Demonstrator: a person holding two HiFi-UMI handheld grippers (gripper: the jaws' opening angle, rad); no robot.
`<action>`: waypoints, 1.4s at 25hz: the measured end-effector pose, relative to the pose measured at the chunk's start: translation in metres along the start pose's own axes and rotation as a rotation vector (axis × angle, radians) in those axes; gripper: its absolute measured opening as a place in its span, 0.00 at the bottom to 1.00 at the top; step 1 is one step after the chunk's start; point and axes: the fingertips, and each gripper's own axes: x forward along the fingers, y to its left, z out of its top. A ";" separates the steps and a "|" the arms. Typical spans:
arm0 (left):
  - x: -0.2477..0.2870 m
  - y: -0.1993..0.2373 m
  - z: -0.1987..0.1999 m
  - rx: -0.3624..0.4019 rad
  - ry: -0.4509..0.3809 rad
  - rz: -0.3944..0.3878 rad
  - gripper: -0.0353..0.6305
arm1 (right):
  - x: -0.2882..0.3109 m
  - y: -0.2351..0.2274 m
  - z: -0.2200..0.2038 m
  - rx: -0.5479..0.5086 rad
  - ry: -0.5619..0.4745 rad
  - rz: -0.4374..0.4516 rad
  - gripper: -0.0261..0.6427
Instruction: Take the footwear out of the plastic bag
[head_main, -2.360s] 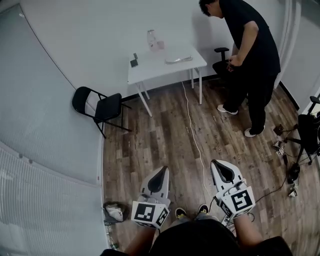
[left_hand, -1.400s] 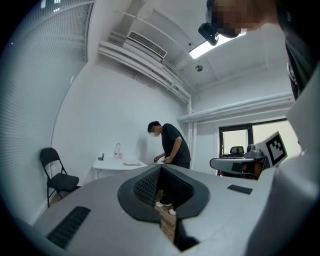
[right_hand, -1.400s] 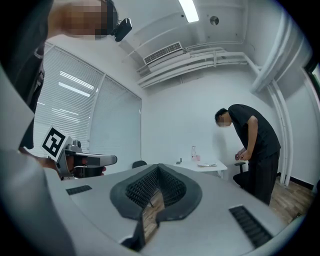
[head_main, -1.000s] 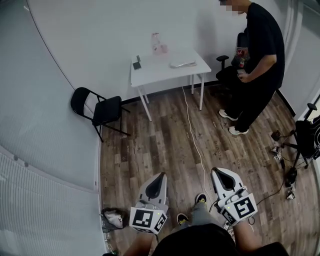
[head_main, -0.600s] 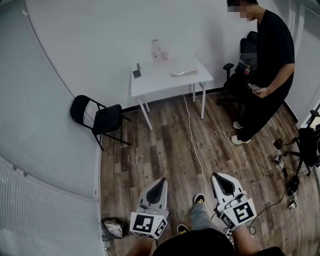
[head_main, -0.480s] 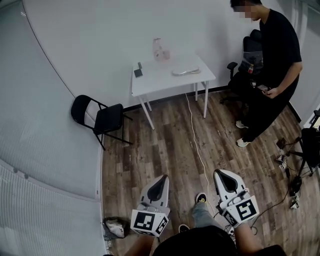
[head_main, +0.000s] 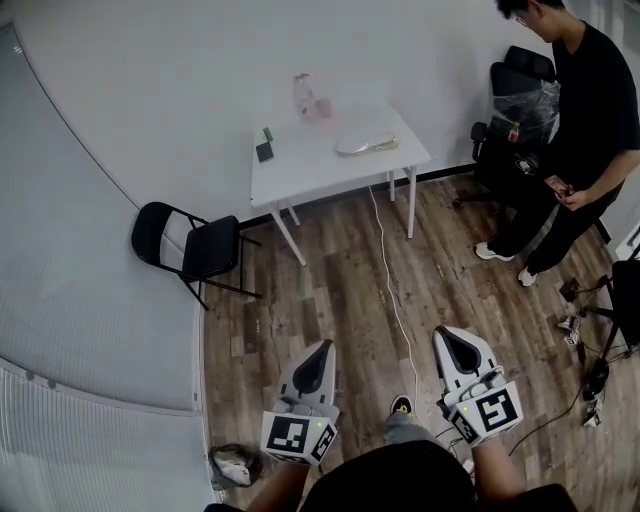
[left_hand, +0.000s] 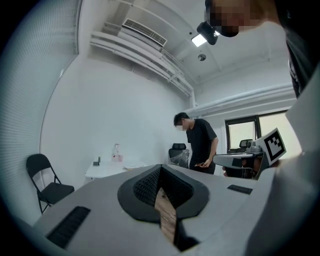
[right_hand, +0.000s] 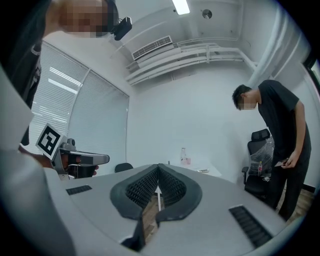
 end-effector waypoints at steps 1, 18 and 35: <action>0.010 0.002 0.000 -0.001 0.005 0.009 0.08 | 0.006 -0.009 0.000 0.001 0.004 -0.002 0.06; 0.113 0.017 -0.001 0.005 0.025 0.063 0.08 | 0.084 -0.092 0.000 0.006 0.004 0.067 0.06; 0.233 0.104 0.007 0.005 -0.015 0.061 0.08 | 0.229 -0.140 -0.012 -0.036 0.026 0.101 0.06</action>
